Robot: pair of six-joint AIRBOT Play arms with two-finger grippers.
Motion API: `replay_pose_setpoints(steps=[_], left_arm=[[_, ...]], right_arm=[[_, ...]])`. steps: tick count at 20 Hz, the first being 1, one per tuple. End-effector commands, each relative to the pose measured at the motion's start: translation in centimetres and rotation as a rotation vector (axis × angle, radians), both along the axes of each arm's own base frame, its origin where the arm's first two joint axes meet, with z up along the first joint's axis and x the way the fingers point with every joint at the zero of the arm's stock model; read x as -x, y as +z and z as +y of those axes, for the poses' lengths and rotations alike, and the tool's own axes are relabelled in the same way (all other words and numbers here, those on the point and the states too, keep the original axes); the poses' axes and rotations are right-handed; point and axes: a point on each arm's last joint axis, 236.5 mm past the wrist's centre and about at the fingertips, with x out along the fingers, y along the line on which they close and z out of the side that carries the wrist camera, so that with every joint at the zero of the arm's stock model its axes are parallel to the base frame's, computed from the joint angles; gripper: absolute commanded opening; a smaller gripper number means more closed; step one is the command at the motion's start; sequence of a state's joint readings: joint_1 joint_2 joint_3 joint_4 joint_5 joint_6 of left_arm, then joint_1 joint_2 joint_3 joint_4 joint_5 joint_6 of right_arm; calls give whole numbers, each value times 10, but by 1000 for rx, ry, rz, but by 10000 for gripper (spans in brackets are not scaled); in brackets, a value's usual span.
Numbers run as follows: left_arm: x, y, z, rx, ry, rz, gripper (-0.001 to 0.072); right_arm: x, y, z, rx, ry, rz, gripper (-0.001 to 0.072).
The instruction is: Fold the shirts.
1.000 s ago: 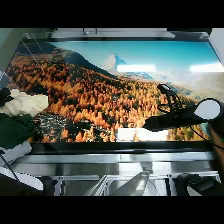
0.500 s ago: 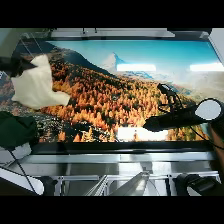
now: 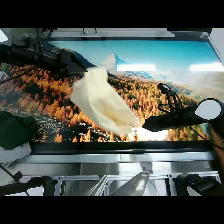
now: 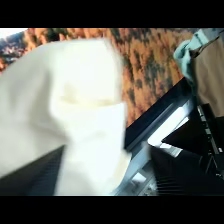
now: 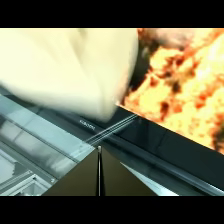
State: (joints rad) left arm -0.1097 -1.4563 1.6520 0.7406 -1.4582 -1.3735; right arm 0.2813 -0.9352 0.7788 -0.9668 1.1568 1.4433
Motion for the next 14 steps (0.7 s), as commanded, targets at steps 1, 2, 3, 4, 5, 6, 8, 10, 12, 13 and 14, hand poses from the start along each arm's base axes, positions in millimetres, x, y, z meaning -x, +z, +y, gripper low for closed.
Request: replay_pose_setpoints(steps=[1,2,3,4,5,6,8,10,12,13,14], left_arm=[[9,8,6,-83,78,-32,713],[12,6,16,-108,107,-3,714],[20,1,30,-154,114,35,714],[31,-11,47,-225,102,84,713],[42,-24,64,-299,93,135,711],[52,-40,78,-355,95,182,710],[62,-79,97,-400,136,231,709],[73,-130,110,-395,180,280,707],[85,-183,119,-376,216,337,695],[89,-204,115,-328,222,361,695],[90,-222,107,-262,214,376,695]], right_arm=[[6,5,7,-37,7,25,25],[6,4,6,-34,11,28,31],[4,3,1,-27,1,29,74],[1,2,-5,-20,-19,29,355],[-5,0,-14,-4,-42,24,588],[-12,-6,-31,41,-74,11,597],[-24,-18,-71,139,-189,27,574],[-30,-23,-91,156,-249,47,574],[-27,-43,-93,167,-212,88,574],[-23,-56,-86,150,-160,114,574],[-20,-68,-75,109,-89,133,576]])
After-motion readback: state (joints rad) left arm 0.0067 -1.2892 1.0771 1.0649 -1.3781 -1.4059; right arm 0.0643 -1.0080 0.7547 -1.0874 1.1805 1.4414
